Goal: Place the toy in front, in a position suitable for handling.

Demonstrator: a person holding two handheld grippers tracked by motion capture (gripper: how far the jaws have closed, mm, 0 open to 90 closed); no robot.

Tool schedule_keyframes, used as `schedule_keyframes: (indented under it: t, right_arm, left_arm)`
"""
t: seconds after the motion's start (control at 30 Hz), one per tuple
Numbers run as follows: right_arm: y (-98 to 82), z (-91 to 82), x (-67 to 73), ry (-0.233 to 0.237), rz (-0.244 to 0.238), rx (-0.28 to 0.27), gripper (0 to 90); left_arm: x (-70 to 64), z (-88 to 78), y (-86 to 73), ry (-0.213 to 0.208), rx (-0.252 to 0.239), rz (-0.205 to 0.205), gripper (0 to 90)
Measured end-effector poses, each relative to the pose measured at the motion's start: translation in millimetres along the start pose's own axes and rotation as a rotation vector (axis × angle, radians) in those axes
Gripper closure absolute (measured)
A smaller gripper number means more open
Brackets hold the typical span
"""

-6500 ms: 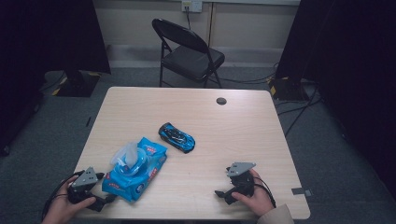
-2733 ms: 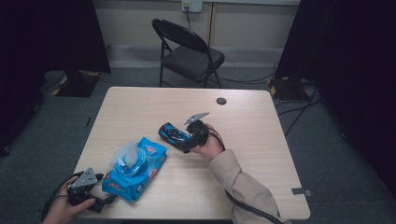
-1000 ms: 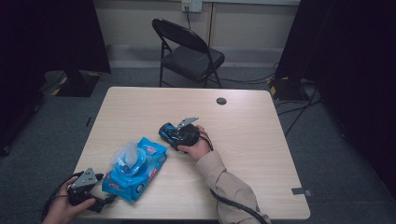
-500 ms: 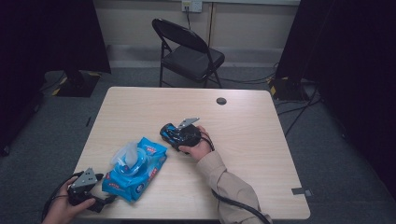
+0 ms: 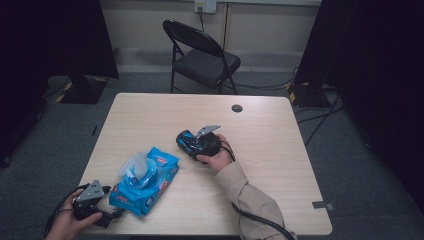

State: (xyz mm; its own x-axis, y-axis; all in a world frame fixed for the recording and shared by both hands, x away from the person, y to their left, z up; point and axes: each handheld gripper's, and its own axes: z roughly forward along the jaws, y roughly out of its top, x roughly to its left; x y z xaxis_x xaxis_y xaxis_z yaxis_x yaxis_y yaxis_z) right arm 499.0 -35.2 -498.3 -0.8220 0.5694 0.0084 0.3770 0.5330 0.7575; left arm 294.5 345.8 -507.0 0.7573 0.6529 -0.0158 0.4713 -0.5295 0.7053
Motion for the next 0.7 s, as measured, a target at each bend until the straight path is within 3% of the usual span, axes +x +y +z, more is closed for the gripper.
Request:
schedule_keyframes:
  t: [0.37, 0.7]
  right_arm:
    - [-2.9, -31.5, -2.8, 0.007, -0.026, 0.01, 26.2]
    - [-25.2, -77.0, -3.0, 0.014, -0.031, 0.009, 26.2]
  left_arm:
    - [0.0, 0.0, 0.0, 0.0, 0.0, 0.0, 0.0]
    - [0.0, 0.0, 0.0, 0.0, 0.0, 0.0, 0.0]
